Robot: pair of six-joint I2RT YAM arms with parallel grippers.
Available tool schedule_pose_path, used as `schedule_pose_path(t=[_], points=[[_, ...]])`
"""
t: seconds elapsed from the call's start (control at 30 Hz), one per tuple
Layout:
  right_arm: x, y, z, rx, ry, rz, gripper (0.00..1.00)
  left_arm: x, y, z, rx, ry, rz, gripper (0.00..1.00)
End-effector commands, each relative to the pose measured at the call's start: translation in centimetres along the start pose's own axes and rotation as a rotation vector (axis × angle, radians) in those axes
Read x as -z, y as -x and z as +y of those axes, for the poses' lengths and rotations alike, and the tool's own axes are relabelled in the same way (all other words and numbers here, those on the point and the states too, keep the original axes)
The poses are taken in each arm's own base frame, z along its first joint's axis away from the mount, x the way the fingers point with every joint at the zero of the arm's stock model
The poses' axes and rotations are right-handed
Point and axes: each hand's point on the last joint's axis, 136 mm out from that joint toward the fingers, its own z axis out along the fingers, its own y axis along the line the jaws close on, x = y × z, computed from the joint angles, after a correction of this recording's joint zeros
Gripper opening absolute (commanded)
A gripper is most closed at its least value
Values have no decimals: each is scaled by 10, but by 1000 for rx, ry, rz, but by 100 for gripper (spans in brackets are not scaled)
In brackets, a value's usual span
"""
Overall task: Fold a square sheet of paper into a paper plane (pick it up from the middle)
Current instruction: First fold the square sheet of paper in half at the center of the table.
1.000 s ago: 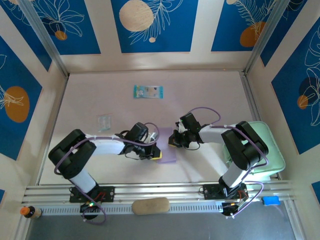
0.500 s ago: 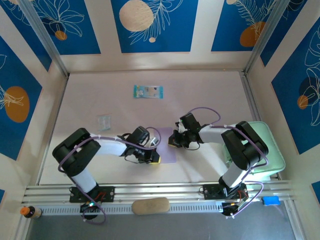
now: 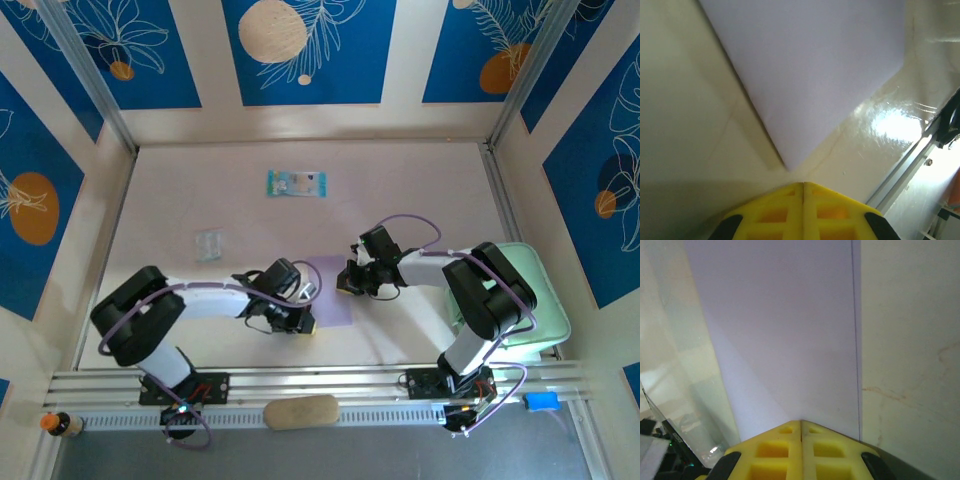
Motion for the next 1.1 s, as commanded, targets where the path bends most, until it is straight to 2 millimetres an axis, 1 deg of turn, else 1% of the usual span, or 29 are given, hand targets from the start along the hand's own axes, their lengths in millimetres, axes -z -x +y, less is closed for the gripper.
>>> schedule_pose_path(t=[0.0,0.07,0.17,0.27,0.33,0.4,0.47,0.6,0.67,0.73,0.8,0.97,1.07], points=[[-5,-28,-48,-89,-171,74,0,25,22,-21,-46,-2,-99,3],[-5,-27,-47,-86,-169,72,0,34,40,-31,-32,-36,-144,3],[-5,-25,-46,-83,-167,70,0,31,64,-37,5,-94,-154,3],[-5,-26,-46,-82,-167,74,0,22,81,-26,50,-74,-149,2],[-5,-27,-47,-83,-166,76,0,14,85,-20,65,-69,-141,1],[-4,-27,-47,-82,-165,74,0,6,84,-14,78,-65,-120,1],[-4,-28,-47,-82,-165,74,0,-2,79,-1,94,-42,-100,1],[-3,-29,-47,-82,-165,74,0,-13,59,21,139,-18,-65,1],[-2,-28,-47,-81,-165,71,0,-16,51,27,156,-24,-56,1],[-2,-28,-47,-81,-167,70,0,-13,51,24,157,-36,-60,1],[-2,-28,-47,-80,-168,69,0,-5,58,16,144,-52,-78,2],[-2,-28,-48,-83,-170,69,0,20,90,-11,85,-99,-135,4],[-2,-28,-48,-83,-169,68,0,24,107,-15,80,-119,-148,5]])
